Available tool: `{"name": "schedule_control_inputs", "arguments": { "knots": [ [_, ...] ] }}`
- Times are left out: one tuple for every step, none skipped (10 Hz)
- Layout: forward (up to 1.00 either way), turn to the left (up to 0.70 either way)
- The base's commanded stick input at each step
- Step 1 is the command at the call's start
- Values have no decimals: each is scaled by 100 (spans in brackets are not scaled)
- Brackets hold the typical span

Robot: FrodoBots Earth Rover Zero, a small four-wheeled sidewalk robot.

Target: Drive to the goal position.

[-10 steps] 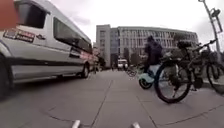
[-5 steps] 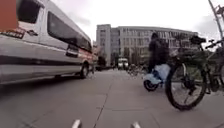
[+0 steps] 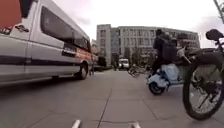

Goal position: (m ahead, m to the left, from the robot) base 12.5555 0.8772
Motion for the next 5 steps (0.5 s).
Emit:
{"name": "schedule_control_inputs", "arguments": {
  "knots": [
    [70, 0],
    [70, 0],
    [70, 0],
    [70, 0],
    [70, 0]
  ]
}}
